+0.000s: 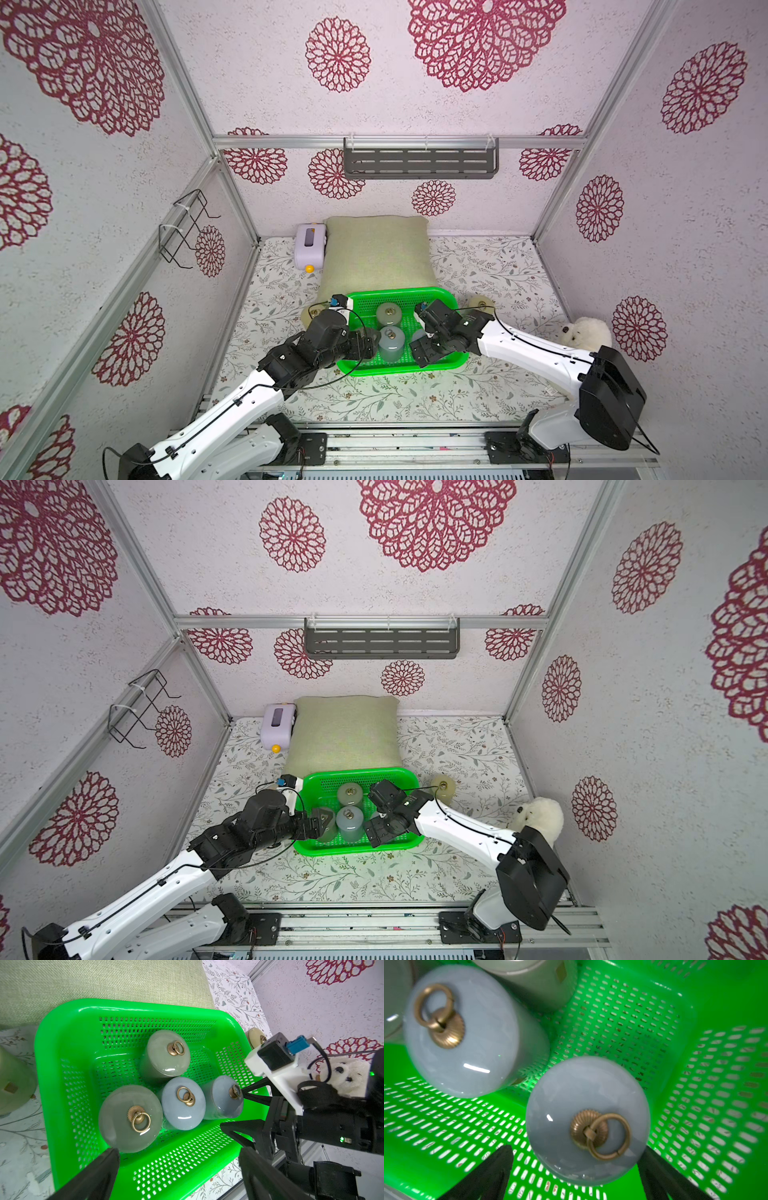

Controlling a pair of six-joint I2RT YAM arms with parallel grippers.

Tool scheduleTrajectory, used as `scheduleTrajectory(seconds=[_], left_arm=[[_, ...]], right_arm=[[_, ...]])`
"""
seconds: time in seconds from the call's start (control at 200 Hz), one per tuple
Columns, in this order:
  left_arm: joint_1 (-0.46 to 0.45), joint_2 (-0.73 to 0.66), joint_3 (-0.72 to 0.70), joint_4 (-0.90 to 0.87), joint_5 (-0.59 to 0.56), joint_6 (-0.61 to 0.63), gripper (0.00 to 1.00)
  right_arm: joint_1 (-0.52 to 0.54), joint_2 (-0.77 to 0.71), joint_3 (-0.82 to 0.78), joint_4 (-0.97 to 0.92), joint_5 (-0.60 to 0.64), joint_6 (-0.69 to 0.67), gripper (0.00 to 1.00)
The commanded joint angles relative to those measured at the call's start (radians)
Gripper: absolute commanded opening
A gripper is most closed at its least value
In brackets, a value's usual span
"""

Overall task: Take the tea canister out of the basket
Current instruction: Pick up the tea canister from the basket.

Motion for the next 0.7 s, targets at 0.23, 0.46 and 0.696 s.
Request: scheduleTrajectory(seconds=[0.23, 0.46, 0.696], left_arm=[[-0.016, -0.018, -0.022, 0.025, 0.019, -0.004, 0.97], [-0.016, -0.028, -0.026, 0.021, 0.017, -0.005, 0.97], [-0.017, -0.038, -0.031, 0.024, 0.01, -0.004, 0.98]], right_arm=[[0.007, 0.082, 0.038, 0.025, 0.047, 0.026, 0.99], [0.007, 0.138, 0.058, 0.04, 0.085, 0.016, 0.99], [0.006, 0.179, 0.062, 0.065, 0.081, 0.012, 0.99]])
